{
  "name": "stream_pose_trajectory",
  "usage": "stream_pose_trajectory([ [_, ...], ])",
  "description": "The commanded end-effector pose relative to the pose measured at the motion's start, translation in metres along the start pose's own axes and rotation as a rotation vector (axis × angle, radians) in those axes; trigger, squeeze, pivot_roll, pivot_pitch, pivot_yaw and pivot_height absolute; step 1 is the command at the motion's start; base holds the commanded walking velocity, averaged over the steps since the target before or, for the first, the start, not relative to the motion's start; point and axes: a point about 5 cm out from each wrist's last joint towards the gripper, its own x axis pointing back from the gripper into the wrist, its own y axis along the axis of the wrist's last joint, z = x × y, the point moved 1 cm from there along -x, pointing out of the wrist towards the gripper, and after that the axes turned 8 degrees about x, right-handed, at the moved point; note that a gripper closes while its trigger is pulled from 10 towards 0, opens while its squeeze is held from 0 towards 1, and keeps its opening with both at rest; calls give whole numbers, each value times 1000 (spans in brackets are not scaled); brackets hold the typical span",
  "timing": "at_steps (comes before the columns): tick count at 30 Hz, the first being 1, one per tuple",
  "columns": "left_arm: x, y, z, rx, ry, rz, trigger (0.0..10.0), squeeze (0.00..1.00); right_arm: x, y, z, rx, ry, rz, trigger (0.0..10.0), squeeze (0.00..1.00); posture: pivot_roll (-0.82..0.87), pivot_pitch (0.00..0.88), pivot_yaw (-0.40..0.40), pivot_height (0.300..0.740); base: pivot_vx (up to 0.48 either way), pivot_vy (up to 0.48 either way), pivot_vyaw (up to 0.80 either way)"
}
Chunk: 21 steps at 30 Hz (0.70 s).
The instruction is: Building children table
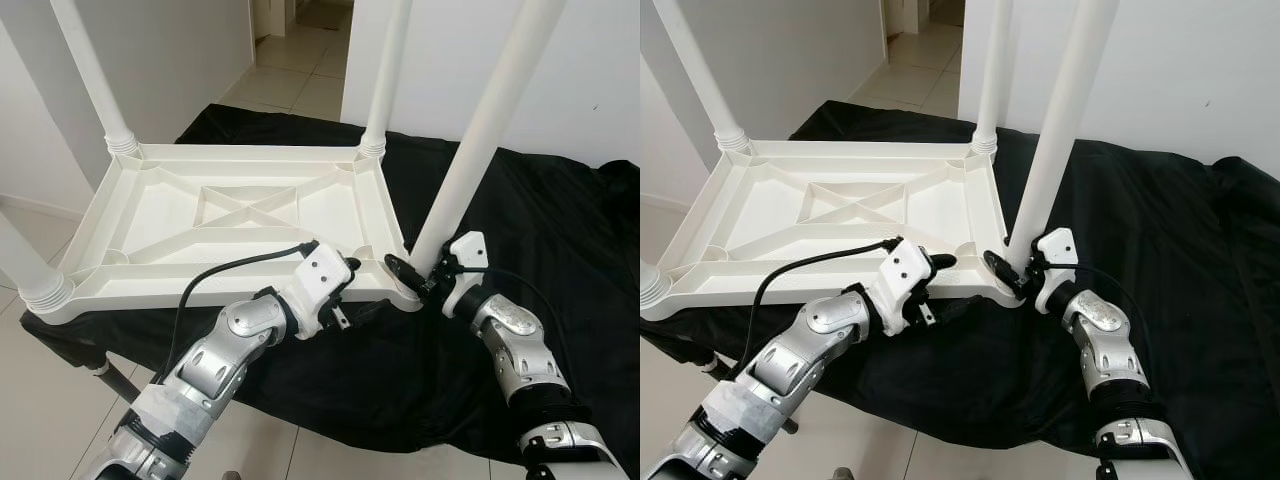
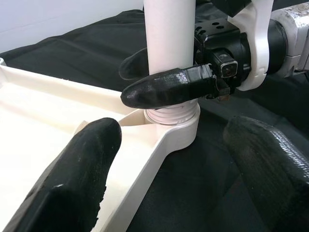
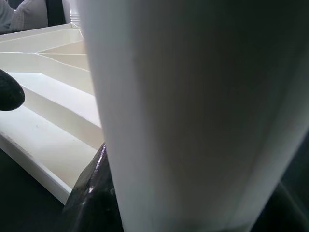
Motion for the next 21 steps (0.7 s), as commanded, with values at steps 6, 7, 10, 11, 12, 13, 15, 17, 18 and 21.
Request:
stream_pose_trajectory([
  [6,-1,-1,-7,-7,-109,22,10000,0,5,-6,3,-24,-25,8,10000,0,-16,0,-24,740,0,0,0],
  [7,-1,-1,-7,-7,-109,22,10000,0,5,-6,3,-24,-25,8,10000,0,-16,0,-24,740,0,0,0],
  [10,-1,-1,-8,-3,-110,21,10000,0,3,-12,0,-19,-142,82,10000,0,-26,0,-27,740,0,0,0],
  [11,-1,-1,-8,-3,-110,21,10000,0,3,-12,0,-19,-142,82,10000,0,-26,0,-27,740,0,0,0],
  [12,-1,-1,-8,-1,-110,21,10000,0,1,-12,2,-27,-175,88,10000,0,-26,0,-27,740,0,0,0],
  [13,-1,-1,-8,-1,-110,21,10000,0,1,-12,2,-27,-175,88,10000,0,-26,0,-27,740,0,0,0],
  [15,-1,-1,-9,2,-111,21,10000,0,-3,-11,5,-54,-227,82,10000,0,-23,0,-29,740,0,0,0],
  [17,-1,-1,-9,2,-111,21,10000,0,-3,-11,5,-54,-227,82,10000,0,-23,0,-29,740,0,0,0],
  [18,-1,-2,-9,2,-110,21,10000,0,-4,-10,6,-63,-264,82,10000,0,-22,0,-30,740,0,0,0],
  [21,0,-2,-9,2,-108,21,10000,0,-6,-9,10,-91,-304,72,10000,0,-22,0,-30,740,0,0,0],
])
